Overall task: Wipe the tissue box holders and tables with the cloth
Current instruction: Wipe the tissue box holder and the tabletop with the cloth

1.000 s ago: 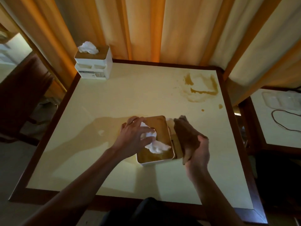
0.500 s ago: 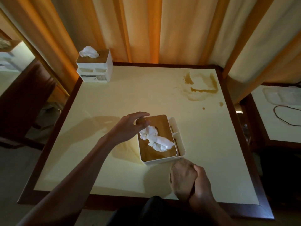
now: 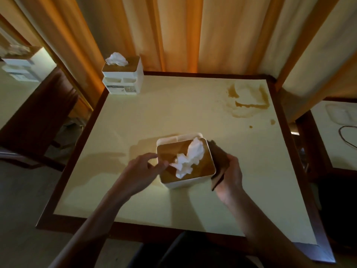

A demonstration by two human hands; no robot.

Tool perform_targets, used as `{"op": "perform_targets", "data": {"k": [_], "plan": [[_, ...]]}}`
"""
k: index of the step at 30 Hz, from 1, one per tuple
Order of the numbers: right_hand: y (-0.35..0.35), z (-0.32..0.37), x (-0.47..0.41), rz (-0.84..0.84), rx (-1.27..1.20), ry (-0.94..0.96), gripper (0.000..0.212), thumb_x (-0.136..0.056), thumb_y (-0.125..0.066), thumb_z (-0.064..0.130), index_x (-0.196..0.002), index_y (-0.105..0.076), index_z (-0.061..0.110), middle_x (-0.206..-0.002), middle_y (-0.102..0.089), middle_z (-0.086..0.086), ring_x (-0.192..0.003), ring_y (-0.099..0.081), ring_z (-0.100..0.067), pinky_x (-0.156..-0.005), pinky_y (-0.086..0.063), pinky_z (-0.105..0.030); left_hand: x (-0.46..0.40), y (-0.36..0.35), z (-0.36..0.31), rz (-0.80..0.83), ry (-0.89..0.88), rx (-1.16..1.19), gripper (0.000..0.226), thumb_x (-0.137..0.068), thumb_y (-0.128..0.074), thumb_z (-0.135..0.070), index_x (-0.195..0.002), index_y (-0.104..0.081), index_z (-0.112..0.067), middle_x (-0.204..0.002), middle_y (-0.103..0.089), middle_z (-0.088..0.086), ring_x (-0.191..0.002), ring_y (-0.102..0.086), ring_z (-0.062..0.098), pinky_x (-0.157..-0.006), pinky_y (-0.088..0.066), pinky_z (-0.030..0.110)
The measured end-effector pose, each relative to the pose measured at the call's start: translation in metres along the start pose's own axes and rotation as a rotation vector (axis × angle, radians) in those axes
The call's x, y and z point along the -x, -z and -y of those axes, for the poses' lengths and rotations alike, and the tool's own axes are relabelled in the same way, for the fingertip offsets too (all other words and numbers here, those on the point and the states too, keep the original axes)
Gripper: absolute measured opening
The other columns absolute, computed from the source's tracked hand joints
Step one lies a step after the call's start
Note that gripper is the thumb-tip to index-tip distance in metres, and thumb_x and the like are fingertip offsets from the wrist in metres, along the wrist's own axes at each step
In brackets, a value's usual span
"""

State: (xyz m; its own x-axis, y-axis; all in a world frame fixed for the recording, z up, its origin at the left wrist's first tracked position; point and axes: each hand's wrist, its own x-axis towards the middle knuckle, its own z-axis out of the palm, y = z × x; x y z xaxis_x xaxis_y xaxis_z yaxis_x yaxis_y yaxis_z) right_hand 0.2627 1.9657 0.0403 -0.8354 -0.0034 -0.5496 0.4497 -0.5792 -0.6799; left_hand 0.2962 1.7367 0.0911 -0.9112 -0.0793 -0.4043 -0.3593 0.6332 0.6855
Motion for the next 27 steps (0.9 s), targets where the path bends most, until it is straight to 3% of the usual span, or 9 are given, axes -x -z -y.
{"op": "perform_targets", "data": {"k": [2, 4, 7, 10, 13, 18, 22, 25, 27], "plan": [[0.002, 0.007, -0.006, -0.005, 0.071, 0.081, 0.041, -0.104, -0.035, 0.021, -0.125, -0.068, 0.009, -0.129, -0.068, -0.005, -0.125, -0.060, -0.017, -0.114, -0.039, -0.037, 0.011, -0.005, -0.006, 0.051, -0.030, 0.014, 0.034, -0.085, -0.064, -0.055, -0.107, -0.069, -0.030, -0.077, -0.071, -0.006, -0.079, -0.066, 0.011, -0.081, -0.053, 0.035], [0.000, 0.012, -0.002, -0.018, 0.233, 0.207, 0.041, -0.105, -0.030, 0.018, -0.114, -0.070, 0.016, -0.118, -0.071, 0.000, -0.115, -0.064, -0.007, -0.107, -0.044, -0.025, 0.014, -0.015, -0.018, -0.093, -0.142, -0.141, 0.033, -0.086, -0.067, -0.048, -0.112, -0.067, -0.028, -0.076, -0.063, -0.013, -0.081, -0.062, 0.015, -0.070, -0.043, 0.029], [0.004, 0.006, 0.006, -0.019, 0.554, 0.455, 0.033, -0.100, -0.038, 0.023, -0.109, -0.069, 0.029, -0.115, -0.069, 0.004, -0.110, -0.062, 0.002, -0.095, -0.044, -0.012, 0.005, -0.034, -0.035, -0.259, -0.376, -0.343, 0.057, -0.075, -0.053, -0.064, -0.121, -0.062, -0.031, -0.093, -0.060, -0.010, -0.100, -0.055, 0.022, -0.084, -0.036, 0.032], [0.023, -0.010, 0.000, 0.101, 0.887, 0.596, 0.047, -0.096, -0.032, 0.042, -0.132, -0.062, 0.038, -0.146, -0.053, 0.005, -0.143, -0.038, -0.014, -0.118, -0.031, -0.038, -0.016, -0.056, -0.033, -0.142, -0.516, -0.484, 0.065, -0.070, -0.045, -0.073, -0.127, -0.055, -0.043, -0.118, -0.046, -0.004, -0.122, -0.034, 0.021, -0.099, -0.032, 0.042], [0.042, -0.020, 0.004, 0.118, 1.150, 0.778, 0.046, -0.098, -0.028, 0.043, -0.139, -0.042, 0.058, -0.155, -0.035, 0.014, -0.151, -0.019, -0.011, -0.120, -0.026, -0.040, -0.034, -0.067, -0.021, -0.156, -0.586, -0.507, 0.052, -0.072, -0.056, -0.066, -0.118, -0.060, -0.043, -0.115, -0.041, -0.001, -0.121, -0.033, 0.025, -0.100, -0.035, 0.050], [0.085, -0.045, 0.035, 0.156, 1.366, 0.925, 0.051, -0.106, -0.026, 0.042, -0.149, -0.046, 0.023, -0.165, -0.025, 0.001, -0.154, -0.015, -0.028, -0.111, -0.035, -0.052, -0.048, -0.077, -0.004, -0.282, -0.605, -0.310, 0.033, -0.076, -0.060, -0.050, -0.101, -0.072, -0.031, -0.114, -0.050, 0.000, -0.118, -0.044, 0.023, -0.092, -0.033, 0.037], [0.076, -0.039, 0.025, 0.141, 1.448, 0.933, 0.051, -0.103, -0.028, 0.038, -0.150, -0.043, 0.025, -0.164, -0.026, 0.005, -0.154, -0.011, -0.026, -0.110, -0.033, -0.061, -0.048, -0.079, -0.003, -0.349, -0.606, -0.291, 0.031, -0.078, -0.060, -0.045, -0.097, -0.074, -0.025, -0.105, -0.056, 0.002, -0.104, -0.048, 0.019, -0.085, -0.035, 0.032], [0.042, -0.019, -0.007, 0.101, 1.405, 0.801, 0.055, -0.097, -0.028, 0.038, -0.147, -0.049, 0.028, -0.159, -0.029, 0.017, -0.155, -0.007, -0.016, -0.116, -0.025, -0.058, -0.049, -0.079, -0.003, -0.366, -0.611, -0.308, 0.028, -0.076, -0.060, -0.040, -0.096, -0.074, -0.024, -0.100, -0.057, 0.002, -0.098, -0.049, 0.020, -0.079, -0.041, 0.033], [0.029, -0.013, -0.023, 0.137, 1.398, 0.799, 0.056, -0.095, -0.029, 0.038, -0.145, -0.052, 0.026, -0.157, -0.035, 0.014, -0.154, -0.009, -0.018, -0.115, -0.025, -0.057, -0.049, -0.080, -0.004, -0.368, -0.602, -0.311, 0.027, -0.076, -0.060, -0.037, -0.094, -0.074, -0.024, -0.099, -0.057, 0.002, -0.096, -0.051, 0.022, -0.077, -0.043, 0.035]]}}
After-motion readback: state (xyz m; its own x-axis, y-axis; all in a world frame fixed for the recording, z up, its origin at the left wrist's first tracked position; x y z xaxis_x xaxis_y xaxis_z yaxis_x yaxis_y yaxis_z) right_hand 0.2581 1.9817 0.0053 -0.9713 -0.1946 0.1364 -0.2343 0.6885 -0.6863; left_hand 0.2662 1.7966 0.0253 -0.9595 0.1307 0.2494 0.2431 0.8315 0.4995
